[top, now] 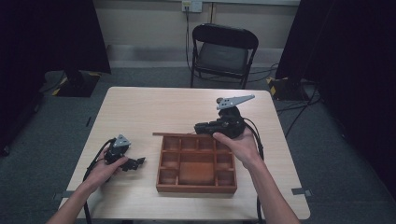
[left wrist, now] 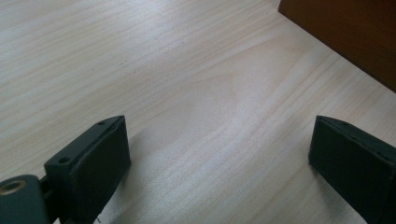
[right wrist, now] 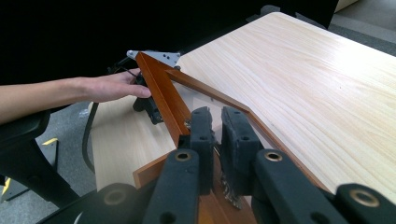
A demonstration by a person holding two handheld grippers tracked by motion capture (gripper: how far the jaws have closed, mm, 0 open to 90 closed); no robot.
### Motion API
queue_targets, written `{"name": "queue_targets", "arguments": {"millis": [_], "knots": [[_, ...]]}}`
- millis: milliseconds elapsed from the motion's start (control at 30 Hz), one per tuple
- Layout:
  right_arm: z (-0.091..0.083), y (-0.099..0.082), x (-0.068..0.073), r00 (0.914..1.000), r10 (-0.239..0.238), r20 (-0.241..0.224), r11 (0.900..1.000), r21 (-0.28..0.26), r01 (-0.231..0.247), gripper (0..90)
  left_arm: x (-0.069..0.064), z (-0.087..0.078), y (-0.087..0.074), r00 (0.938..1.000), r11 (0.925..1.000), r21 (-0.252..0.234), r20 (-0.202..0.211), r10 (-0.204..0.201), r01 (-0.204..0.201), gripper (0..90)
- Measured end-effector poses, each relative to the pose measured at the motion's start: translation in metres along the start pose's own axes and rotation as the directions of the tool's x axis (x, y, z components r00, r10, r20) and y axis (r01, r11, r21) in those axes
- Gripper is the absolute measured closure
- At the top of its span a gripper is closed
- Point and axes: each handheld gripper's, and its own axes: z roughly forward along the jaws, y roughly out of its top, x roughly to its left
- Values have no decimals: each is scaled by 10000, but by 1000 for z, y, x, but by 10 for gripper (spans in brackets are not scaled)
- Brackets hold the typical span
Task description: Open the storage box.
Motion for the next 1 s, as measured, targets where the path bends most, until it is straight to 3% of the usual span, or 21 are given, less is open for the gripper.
{"name": "queue_targets", "arguments": {"millis": [1000], "knots": [[0, 3, -4, 9998, 179, -18, 9998, -124, -179, 826, 0, 0, 0, 10000, 10000, 9, -6, 4, -4, 46]]}}
